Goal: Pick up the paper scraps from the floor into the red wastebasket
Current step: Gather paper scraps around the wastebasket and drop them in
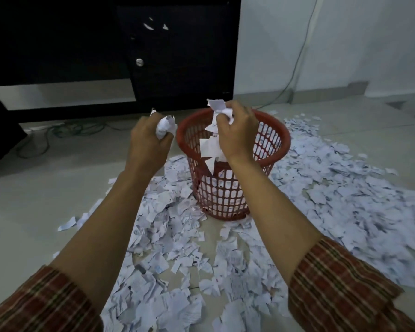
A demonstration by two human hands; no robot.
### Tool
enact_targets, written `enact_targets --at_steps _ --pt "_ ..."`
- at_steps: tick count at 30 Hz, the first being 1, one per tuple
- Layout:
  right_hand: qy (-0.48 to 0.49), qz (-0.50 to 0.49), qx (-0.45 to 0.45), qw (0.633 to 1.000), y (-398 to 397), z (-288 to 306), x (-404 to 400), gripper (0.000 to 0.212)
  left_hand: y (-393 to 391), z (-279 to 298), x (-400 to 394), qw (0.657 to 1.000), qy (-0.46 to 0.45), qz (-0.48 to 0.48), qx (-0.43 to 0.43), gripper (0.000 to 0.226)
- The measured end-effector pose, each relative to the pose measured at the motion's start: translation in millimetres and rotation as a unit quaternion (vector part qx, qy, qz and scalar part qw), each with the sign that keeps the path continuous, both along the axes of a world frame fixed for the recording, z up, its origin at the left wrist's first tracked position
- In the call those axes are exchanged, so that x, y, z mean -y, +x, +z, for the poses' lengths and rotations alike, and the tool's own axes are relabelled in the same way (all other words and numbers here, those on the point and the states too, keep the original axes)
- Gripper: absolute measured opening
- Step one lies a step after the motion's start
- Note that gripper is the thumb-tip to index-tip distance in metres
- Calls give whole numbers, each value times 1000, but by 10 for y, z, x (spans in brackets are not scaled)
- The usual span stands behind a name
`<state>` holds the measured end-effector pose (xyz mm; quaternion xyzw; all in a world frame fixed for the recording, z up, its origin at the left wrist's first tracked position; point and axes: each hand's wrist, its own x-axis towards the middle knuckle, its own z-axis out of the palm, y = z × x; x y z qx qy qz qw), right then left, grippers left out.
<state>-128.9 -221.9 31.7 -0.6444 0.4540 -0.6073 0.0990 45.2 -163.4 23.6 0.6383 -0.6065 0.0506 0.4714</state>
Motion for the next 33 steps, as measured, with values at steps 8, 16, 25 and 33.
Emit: enact_targets --at_steps 8,16,25,33 --pt "191 8 -92 977 -437 -66 428 31 -364 46 198 999 -21 -42 5 15" --pt "273 106 -234 927 -561 -156 355 34 -567 21 431 998 -4 -69 7 16" --pt "113 -11 -150 982 -703 -294 420 20 -988 96 706 994 -38 -106 -7 24" --pt "79 -40 -132 987 -939 -404 378 18 -1053 -240 916 965 236 -115 13 79"
